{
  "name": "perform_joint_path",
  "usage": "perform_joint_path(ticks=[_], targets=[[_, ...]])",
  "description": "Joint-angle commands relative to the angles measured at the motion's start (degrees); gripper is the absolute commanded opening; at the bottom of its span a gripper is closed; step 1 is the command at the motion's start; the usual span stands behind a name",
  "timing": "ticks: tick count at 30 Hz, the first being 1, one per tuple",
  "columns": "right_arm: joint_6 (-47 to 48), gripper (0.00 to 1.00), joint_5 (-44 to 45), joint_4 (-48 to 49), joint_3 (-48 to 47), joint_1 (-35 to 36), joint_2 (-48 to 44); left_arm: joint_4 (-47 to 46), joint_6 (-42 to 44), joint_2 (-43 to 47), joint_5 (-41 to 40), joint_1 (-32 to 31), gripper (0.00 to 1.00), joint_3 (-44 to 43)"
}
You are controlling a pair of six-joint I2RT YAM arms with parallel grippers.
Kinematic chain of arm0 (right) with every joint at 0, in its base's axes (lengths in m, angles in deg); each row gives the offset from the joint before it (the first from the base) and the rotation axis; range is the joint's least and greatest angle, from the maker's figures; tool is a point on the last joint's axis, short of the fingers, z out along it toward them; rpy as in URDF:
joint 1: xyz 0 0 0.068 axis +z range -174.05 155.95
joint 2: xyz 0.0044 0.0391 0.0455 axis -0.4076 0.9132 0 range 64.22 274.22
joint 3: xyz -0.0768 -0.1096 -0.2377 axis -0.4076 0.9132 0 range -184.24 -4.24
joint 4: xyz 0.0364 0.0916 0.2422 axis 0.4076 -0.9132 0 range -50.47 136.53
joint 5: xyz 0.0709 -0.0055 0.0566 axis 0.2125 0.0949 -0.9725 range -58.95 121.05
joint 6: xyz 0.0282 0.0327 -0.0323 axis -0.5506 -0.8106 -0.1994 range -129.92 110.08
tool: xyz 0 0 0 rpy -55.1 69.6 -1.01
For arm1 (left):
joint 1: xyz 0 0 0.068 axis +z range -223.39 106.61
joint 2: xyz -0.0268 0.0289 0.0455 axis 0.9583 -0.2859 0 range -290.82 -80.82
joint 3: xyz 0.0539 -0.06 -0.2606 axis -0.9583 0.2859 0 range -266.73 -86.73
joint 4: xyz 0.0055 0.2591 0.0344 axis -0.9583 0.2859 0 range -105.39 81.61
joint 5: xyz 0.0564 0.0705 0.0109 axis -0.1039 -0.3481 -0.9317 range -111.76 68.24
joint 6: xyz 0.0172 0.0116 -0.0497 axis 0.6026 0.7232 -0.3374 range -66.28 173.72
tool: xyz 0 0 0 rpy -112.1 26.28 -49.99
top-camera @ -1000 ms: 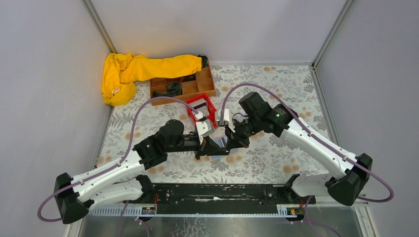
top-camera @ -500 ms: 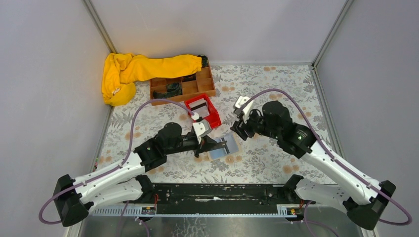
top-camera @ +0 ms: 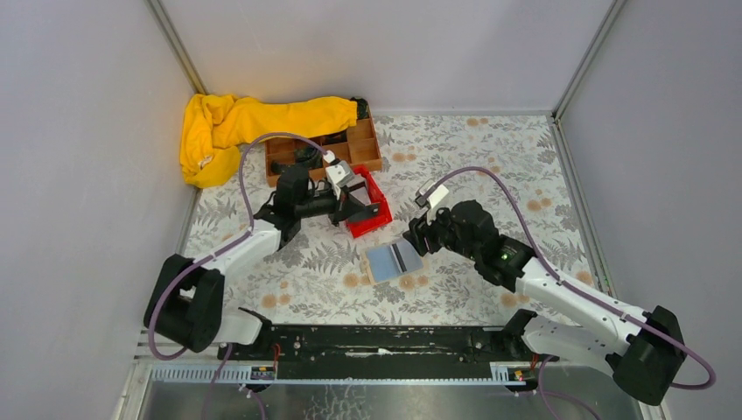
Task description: Take the credit cards out of the card holder
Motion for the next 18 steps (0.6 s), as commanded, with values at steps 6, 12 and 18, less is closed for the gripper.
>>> perform_joint_path(ticks=[6,12,18], targets=[[-1.1,0.58,0.2,8.3,0.8,0.2,4.5,-10.6,1.9,-12.0,12.7,7.3,0.0,-11.4],[-0.6,0.58,1.9,8.8,1.2,0.0,6.2,-12.4,1.8,-17.8,11.9,9.4,0.0,-13.5],[-0.6,0.58,1.7,9.7,1.3,-0.8,7.6,-11.9,2.5,-21.0,11.7,11.0,0.0,-14.4]])
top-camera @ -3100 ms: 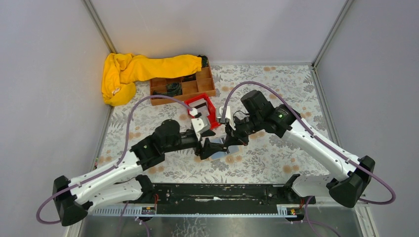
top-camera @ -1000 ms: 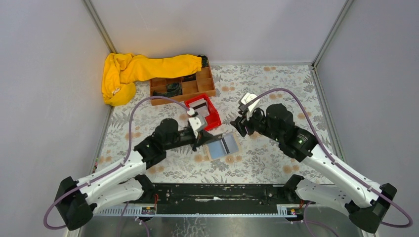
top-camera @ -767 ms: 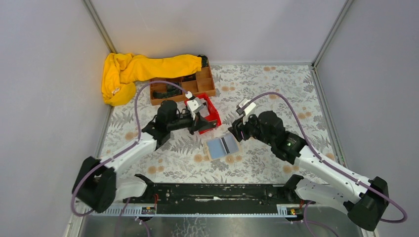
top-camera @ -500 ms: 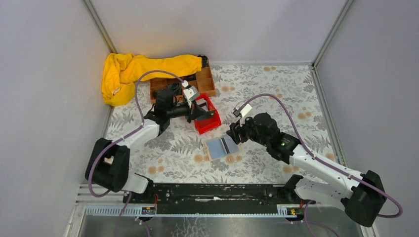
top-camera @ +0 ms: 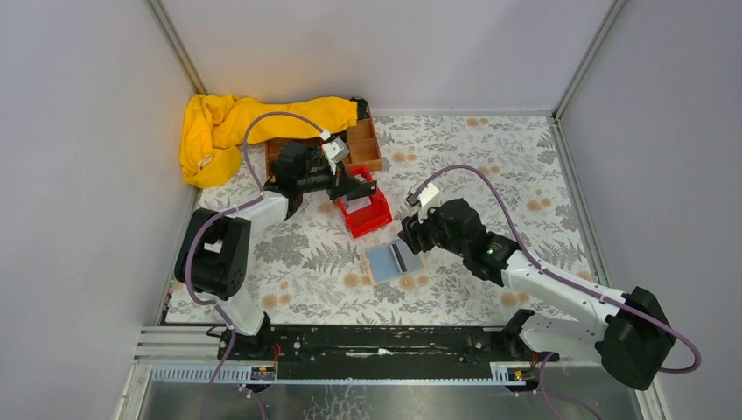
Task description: Take the credit cards out of the card holder
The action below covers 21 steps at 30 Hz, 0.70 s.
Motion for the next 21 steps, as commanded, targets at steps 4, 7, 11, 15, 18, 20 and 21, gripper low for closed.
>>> perform_joint_path(ticks=[4,7,11,15,18,20,21], targets=[[0.1,0.58,0.2,4.4,-0.5,-1.1,1.8,-4.2,1.1,-3.1,1.0,1.9,0.0,-2.5],[-0.1,0.58,-0.2,4.6,-0.5,-1.4,2.3,-3.9,1.2,-4.4,0.4,2.0,0.0,-3.3],[-0.1,0.58,-0.5,4.6,-0.4,-1.7,2.5,-4.1,1.2,-5.8,-0.3,2.2,0.0,-4.1],[-0.2,0.58,-0.6,4.7,-0.2,-1.8,2.5,-3.5,1.3,-7.6,-0.6,2.3,0.0,-5.3],[-0.2,0.58,-0.7,4.8,-0.1,-2.0,2.5,-2.4,2.5,-8.0,-0.9,2.2,0.0,-5.5],[-0.3,0.58,-0.8,5.0,0.0,-2.1,2.5,-1.8,3.2,-8.0,-2.1,2.2,0.0,-5.5],[-0.3,0.58,-0.9,5.2,0.1,-2.1,2.6,-1.4,3.4,-7.9,-2.7,2.2,0.0,-5.4]])
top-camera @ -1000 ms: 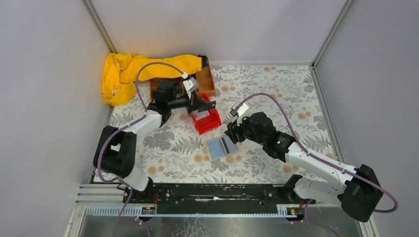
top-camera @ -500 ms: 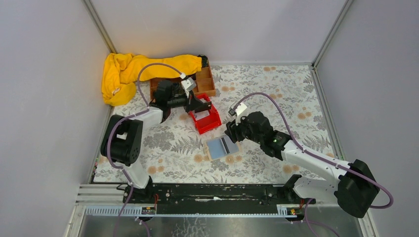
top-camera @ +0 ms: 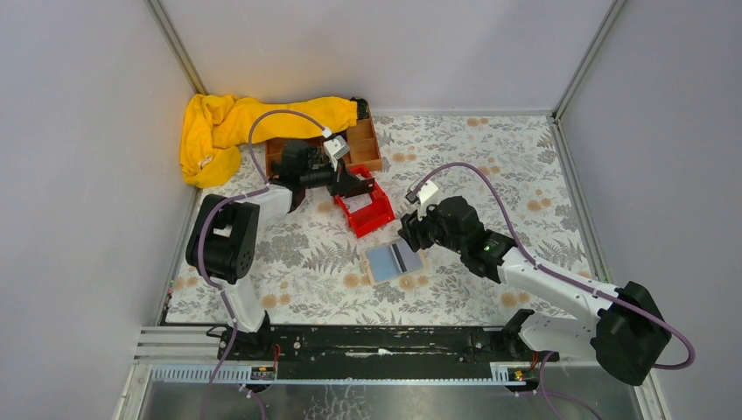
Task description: Take the credit cards out of the card holder
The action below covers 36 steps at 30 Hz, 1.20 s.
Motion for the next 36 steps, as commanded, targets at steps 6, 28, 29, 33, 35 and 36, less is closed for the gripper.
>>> perform_joint_path(ticks=[6,28,29,33,35,36], targets=[[-0.5,0.58,-1.0,3.5,0.3,-0.7,0.3,1.4,3.2,-0.8,-3.1,0.5,0.01,-2.0],[-1.7,0.58,0.6,3.6,0.5,-1.1,0.4,-3.8,-1.9,6.2,-8.2,0.1,0.46,2.7],[-2.4,0.59,1.6,3.5,0.5,-1.3,0.4,-4.5,-2.6,7.6,-9.2,-0.4,0.46,3.5],[-8.6,0.57,10.2,3.0,0.9,-2.8,0.7,-5.9,-3.3,14.5,-21.5,-8.2,0.42,6.5],[-10.5,0.53,15.2,1.7,0.7,-3.2,1.6,-4.1,-0.6,17.8,-33.6,-15.3,0.41,7.6],[-11.8,0.46,16.9,0.4,0.3,-3.2,2.1,-5.3,-1.5,19.4,-39.7,-18.4,0.42,9.1]])
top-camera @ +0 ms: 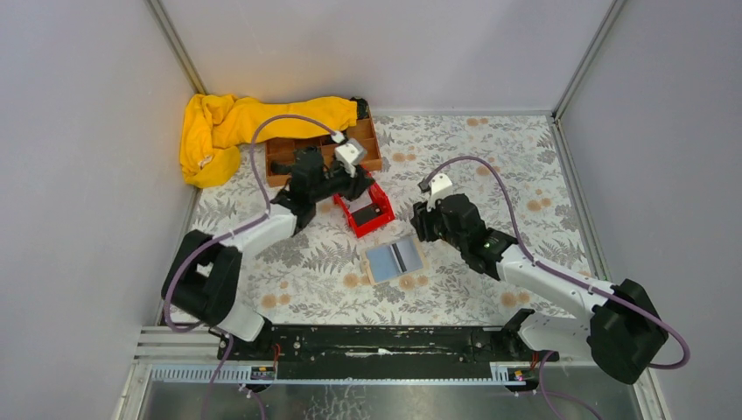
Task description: Take the credit cards out of the card holder
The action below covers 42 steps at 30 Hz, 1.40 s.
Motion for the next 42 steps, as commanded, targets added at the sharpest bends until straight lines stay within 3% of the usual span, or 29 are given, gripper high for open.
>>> perform_joint_path(ticks=[1,4,5,7,9,11,13,15,17,18,20,22,24,25,31,39,42], targets=[[-8.0,0.39,11.3,-2.2,-1.2,-1.0,2.0,-8.3,-1.8,8.0,-25.2,-13.4,0.42,5.1],[-11.8,0.34,7.4,-6.7,-3.2,-1.0,3.4,-23.6,-15.6,14.0,-28.2,-15.5,0.42,15.5],[-12.7,0.34,6.4,-7.0,-2.9,-1.0,3.7,-25.1,-20.9,15.8,-28.6,-15.6,0.41,18.7],[-14.2,0.34,5.9,-6.2,-1.5,-1.0,3.5,-17.9,-28.4,17.3,-30.7,-16.4,0.36,18.7],[-16.0,0.31,6.8,-3.5,1.9,-1.0,2.3,-14.2,-28.4,18.4,-34.8,-20.7,0.36,20.1],[-17.4,0.24,8.0,-0.5,4.4,-1.1,1.4,-17.8,-24.6,19.6,-41.9,-28.1,0.4,24.5],[-18.3,0.17,8.4,0.2,5.1,-1.3,2.0,-19.0,-22.3,18.9,-51.9,-36.0,0.53,26.5],[-17.6,0.03,7.3,0.0,5.1,-1.3,3.8,-17.5,-22.4,16.6,-60.3,-41.8,0.75,26.6],[-16.5,0.0,5.2,0.3,5.4,-1.3,5.1,-20.3,-22.8,14.4,-64.3,-46.5,0.97,28.5],[-16.3,0.0,4.3,1.0,5.7,-1.3,5.5,-24.9,-25.2,13.3,-65.1,-47.0,1.0,31.0],[-16.5,0.0,3.1,2.3,6.5,-1.3,5.8,-36.0,-32.2,10.9,-64.4,-47.0,1.0,36.6],[-16.5,0.0,2.5,3.0,7.2,-1.3,5.8,-44.3,-36.2,8.0,-64.1,-47.1,0.92,39.7],[-16.3,0.0,2.7,3.1,7.5,-1.4,5.6,-38.9,-40.0,6.3,-64.9,-47.1,0.81,37.2],[-16.1,0.0,2.6,3.2,7.7,-1.3,5.5,-35.5,-40.6,6.0,-64.6,-47.1,0.8,36.2],[-15.5,0.01,1.3,4.4,8.6,-1.3,5.9,-40.3,-47.8,2.0,-61.8,-47.0,0.87,35.2],[-15.0,0.01,-0.7,6.7,9.6,-1.3,7.4,-37.7,-56.9,-2.6,-55.8,-44.5,0.82,34.1],[-14.9,0.01,-0.6,7.1,9.9,-1.3,7.9,-31.8,-59.8,-3.1,-54.1,-44.2,0.81,31.6]])
